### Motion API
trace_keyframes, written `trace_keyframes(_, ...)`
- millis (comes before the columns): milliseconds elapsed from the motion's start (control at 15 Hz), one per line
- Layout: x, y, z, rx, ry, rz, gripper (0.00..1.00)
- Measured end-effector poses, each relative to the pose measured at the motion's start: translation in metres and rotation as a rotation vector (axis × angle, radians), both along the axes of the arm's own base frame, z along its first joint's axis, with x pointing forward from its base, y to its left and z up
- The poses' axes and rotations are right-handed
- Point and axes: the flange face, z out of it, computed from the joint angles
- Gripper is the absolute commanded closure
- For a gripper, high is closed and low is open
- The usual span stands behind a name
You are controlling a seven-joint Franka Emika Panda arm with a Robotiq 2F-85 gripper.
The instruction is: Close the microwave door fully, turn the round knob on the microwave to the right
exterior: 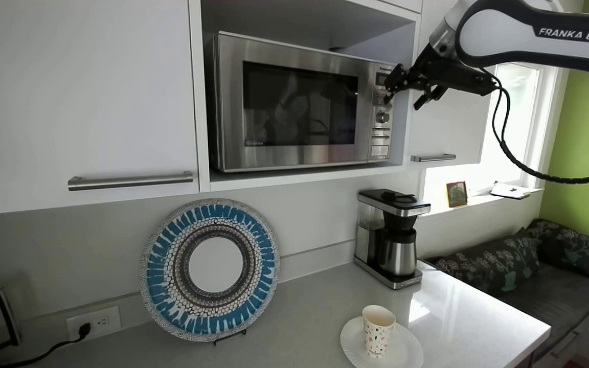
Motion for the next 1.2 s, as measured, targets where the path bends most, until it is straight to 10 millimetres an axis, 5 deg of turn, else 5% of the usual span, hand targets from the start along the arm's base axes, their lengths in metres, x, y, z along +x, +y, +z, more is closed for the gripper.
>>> trace_keyframes(667,-0.067,0.02,0.045,-0.289,-0.041,0.014,0.0)
trace_keyframes(1200,-0.117,0.042,0.039,-0.342,0.148,-0.041,0.0)
